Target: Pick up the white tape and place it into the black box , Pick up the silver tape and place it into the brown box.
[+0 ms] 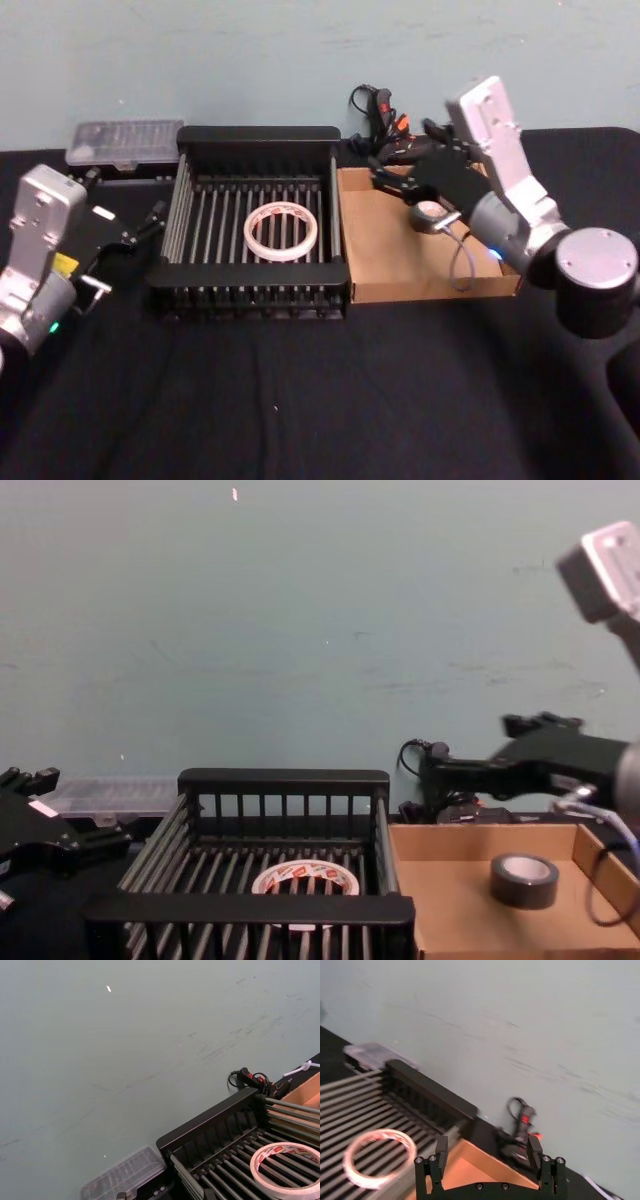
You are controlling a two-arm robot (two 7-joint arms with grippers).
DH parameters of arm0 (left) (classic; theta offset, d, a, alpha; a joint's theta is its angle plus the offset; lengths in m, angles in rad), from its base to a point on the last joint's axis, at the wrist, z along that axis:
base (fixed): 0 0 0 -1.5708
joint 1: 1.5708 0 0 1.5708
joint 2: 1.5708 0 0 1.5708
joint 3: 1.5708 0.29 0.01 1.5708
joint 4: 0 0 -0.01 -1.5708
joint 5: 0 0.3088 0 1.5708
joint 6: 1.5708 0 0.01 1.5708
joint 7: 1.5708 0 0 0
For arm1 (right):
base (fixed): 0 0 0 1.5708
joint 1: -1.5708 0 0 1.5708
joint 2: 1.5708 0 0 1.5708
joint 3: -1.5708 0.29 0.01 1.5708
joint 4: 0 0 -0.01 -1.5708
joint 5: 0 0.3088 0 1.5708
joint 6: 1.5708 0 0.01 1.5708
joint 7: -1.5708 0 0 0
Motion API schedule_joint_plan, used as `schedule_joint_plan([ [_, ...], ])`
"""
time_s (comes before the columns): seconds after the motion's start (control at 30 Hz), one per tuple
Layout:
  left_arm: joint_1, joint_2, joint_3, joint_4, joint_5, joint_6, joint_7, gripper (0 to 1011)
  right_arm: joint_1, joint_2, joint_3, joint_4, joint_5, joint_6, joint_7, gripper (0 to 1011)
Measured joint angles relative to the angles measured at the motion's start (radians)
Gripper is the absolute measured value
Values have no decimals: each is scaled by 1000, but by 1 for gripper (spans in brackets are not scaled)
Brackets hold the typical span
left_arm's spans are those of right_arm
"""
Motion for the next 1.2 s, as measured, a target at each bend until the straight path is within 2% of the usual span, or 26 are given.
schedule_joint_plan([
  [0.23,0,0,0,0,0,0,0,1001,-40,24,41,-10,-34,-17,-45,1002],
  [0.57,0,0,0,0,0,0,0,1001,-85,37,73,17,-132,-73,-134,1002],
  [0.77,0,0,0,0,0,0,0,1001,-99,34,81,41,-183,-105,-175,1002],
  [1.2,0,0,0,0,0,0,0,1001,-103,8,102,71,-219,-115,-187,1002],
])
